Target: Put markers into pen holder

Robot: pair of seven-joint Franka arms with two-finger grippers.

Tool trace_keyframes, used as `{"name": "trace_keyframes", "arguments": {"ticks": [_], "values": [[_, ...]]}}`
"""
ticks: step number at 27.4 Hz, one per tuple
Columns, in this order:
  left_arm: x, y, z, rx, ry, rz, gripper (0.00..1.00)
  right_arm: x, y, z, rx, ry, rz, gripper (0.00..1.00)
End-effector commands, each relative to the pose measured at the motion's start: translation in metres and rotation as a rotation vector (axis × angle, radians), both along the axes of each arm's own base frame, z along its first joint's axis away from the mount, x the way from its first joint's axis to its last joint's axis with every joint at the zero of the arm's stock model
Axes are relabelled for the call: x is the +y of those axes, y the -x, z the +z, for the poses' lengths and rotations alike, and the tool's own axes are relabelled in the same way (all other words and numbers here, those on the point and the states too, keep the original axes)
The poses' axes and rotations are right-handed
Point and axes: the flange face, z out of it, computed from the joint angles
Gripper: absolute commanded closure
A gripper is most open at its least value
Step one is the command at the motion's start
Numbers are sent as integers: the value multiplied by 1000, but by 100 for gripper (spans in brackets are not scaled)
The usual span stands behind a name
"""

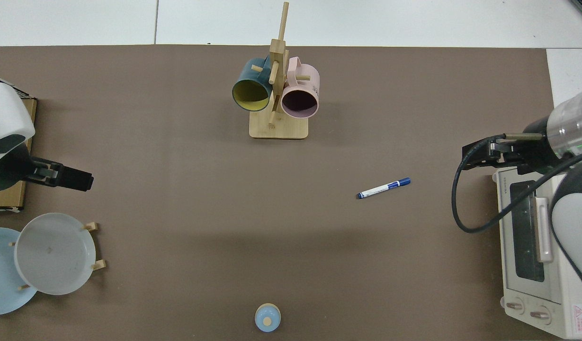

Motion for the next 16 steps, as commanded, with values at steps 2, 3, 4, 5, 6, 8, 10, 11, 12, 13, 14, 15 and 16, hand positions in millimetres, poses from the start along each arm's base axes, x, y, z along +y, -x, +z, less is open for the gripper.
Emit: {"name": "trace_keyframes", "arguments": {"ticks": [2, 3, 4, 5, 6, 8, 10, 11, 12, 13, 14, 15, 16], "values": [[2, 7, 2, 8, 6, 10, 0, 9, 2, 3, -6, -15, 21, 0], [1, 7, 2, 9, 6, 9, 0, 11, 2, 3, -7, -15, 26, 0], [2, 6, 2, 8, 5, 10, 0, 11, 1, 3, -7, -16, 26, 0], [2, 7, 2, 8, 6, 10, 0, 10, 1, 4, -9, -15, 24, 0], [2, 7, 2, 9, 6, 9, 0, 10, 2, 3, -7, -15, 23, 0], [1, 7, 2, 9, 6, 6, 0, 10, 2, 3, -7, -15, 23, 0], [1, 7, 2, 9, 6, 8, 0, 11, 2, 3, -7, -15, 24, 0], [1, 7, 2, 9, 6, 9, 0, 11, 2, 3, -7, -15, 24, 0], [1, 7, 1, 11, 6, 9, 0, 12, 2, 3, -7, -15, 26, 0], [1, 7, 1, 11, 6, 9, 0, 12, 2, 3, -7, -14, 27, 0], [1, 7, 1, 11, 6, 9, 0, 12, 2, 3, -7, -14, 27, 0], [1, 7, 1, 11, 4, 9, 0, 12, 2, 3, -7, -14, 29, 0], [1, 7, 1, 11, 6, 9, 0, 12, 2, 3, -6, -15, 29, 0]]}}
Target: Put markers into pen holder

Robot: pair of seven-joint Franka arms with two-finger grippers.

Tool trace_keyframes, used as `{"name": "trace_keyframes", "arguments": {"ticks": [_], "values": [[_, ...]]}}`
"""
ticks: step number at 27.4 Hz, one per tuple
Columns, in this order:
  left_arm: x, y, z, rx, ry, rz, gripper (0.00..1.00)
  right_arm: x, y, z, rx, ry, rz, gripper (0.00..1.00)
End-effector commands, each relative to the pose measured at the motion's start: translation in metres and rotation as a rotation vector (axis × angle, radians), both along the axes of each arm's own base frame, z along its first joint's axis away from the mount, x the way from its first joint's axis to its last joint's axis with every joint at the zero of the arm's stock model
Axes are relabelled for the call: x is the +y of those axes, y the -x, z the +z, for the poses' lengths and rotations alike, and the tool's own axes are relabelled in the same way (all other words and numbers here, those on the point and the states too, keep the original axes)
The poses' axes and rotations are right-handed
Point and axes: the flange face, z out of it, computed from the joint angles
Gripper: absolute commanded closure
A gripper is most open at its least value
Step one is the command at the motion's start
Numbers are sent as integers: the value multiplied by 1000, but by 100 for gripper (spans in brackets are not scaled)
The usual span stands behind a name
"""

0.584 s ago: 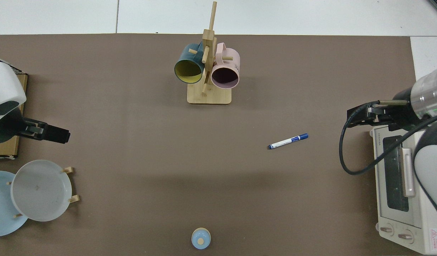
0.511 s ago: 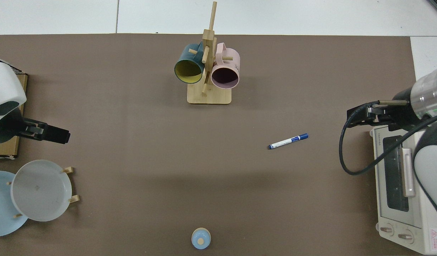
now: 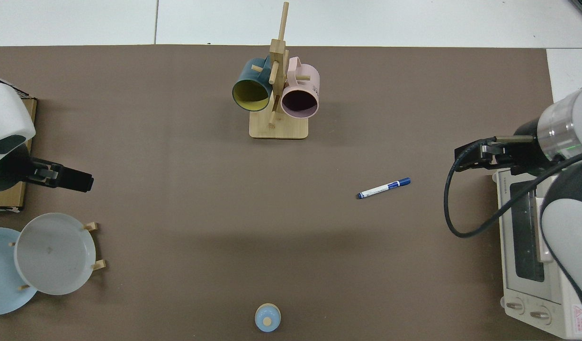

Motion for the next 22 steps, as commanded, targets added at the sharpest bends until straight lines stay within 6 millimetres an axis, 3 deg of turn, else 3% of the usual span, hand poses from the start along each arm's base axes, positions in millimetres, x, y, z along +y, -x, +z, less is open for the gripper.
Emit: {"name": "trace_keyframes", "arguments": {"ticks": [1, 6, 17, 22], "values": [[1, 6, 2, 6, 5, 8, 0, 1, 1, 2, -4, -14, 7, 0], [-1, 7, 3, 4, 7, 5, 0, 18, 4, 2, -1, -14, 37, 0], [-1, 7, 2, 6, 6, 5, 0, 16, 3, 3, -10, -6, 40, 0], [-1, 8, 3, 6, 6, 4, 0, 16, 6, -6, -8, 6, 10, 1]]}}
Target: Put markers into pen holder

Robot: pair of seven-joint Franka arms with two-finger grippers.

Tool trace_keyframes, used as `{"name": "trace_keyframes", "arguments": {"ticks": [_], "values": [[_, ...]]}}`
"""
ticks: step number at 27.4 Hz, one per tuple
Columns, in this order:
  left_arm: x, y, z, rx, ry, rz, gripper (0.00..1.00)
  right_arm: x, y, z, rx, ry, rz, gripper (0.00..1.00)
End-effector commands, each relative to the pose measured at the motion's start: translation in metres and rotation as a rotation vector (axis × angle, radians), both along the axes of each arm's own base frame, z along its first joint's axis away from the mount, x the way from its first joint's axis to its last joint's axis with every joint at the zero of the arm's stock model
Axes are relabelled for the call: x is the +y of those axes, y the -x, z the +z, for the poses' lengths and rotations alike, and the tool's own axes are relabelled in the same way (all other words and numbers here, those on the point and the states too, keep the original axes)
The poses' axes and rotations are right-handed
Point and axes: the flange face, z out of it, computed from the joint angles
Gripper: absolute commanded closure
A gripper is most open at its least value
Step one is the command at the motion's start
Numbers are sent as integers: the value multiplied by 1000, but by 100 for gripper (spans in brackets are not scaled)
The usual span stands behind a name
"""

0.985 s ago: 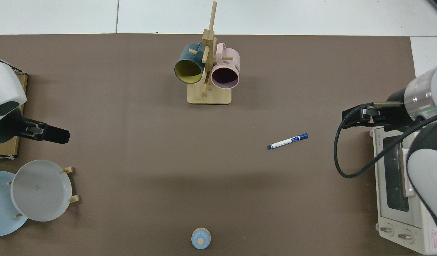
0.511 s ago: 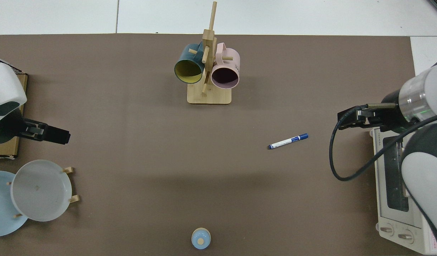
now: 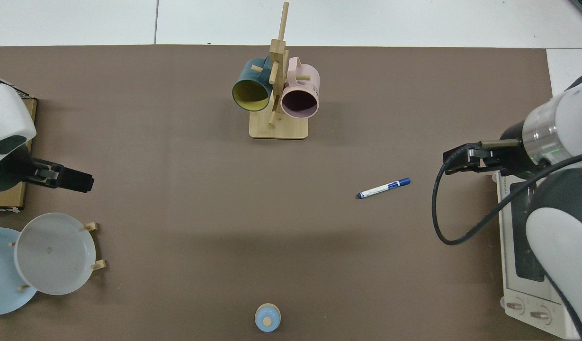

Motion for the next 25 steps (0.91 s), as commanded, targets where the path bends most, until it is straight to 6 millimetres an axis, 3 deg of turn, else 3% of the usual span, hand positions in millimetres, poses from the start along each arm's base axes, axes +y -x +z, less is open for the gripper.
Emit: {"name": "trace_keyframes", "arguments": {"ticks": [1, 7, 16, 25], "values": [[0, 7, 3, 4, 7, 5, 0, 0, 2, -11, -14, 7, -47, 1], [0, 7, 2, 5, 7, 3, 0, -1, -3, -34, -49, 0, -375, 1], [0, 7, 3, 5, 7, 3, 0, 13, -26, -97, -39, -17, -903, 1], [0, 9, 2, 17, 6, 4, 0, 15, -41, -168, 46, 26, -1158, 1]]}}
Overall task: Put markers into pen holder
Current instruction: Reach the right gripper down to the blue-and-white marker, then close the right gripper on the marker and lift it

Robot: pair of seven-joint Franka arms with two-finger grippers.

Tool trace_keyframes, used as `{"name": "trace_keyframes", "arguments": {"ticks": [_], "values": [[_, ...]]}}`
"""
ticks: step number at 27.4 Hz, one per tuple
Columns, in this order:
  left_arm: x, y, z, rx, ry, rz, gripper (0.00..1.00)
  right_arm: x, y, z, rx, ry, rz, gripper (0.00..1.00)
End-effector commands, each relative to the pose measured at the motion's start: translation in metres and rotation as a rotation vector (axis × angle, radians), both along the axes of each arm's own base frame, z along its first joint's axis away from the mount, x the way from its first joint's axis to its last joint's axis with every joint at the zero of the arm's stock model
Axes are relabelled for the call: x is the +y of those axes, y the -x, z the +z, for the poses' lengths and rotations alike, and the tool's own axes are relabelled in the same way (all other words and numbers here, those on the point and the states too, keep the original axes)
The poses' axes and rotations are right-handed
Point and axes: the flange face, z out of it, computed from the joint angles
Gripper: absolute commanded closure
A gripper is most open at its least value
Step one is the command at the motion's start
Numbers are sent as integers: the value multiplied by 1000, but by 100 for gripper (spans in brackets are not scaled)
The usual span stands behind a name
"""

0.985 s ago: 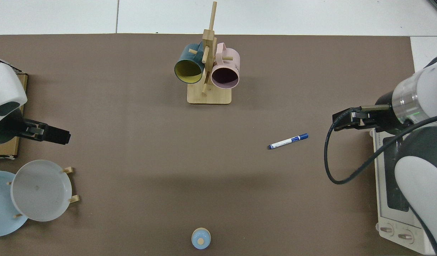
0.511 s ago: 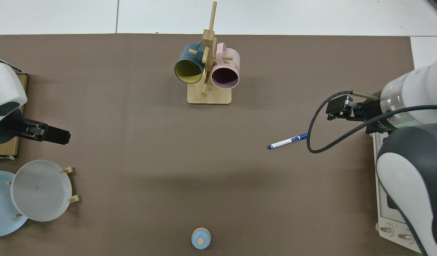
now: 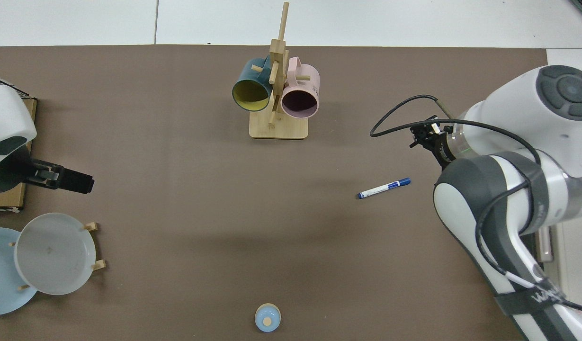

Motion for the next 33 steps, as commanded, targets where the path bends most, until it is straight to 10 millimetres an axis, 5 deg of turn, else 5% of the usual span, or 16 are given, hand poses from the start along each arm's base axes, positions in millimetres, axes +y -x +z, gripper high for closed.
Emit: {"name": "trace_keyframes", "arguments": {"ticks": [1, 20, 33], "values": [[0, 9, 3, 10, 6, 5, 0, -3, -2, -38, 14, -26, -136, 1], [-2, 9, 2, 13, 6, 3, 0, -14, 54, -180, -5, -73, -180, 1], [-4, 10, 3, 12, 6, 0, 0, -17, 53, -204, -41, -80, -158, 2]]}}
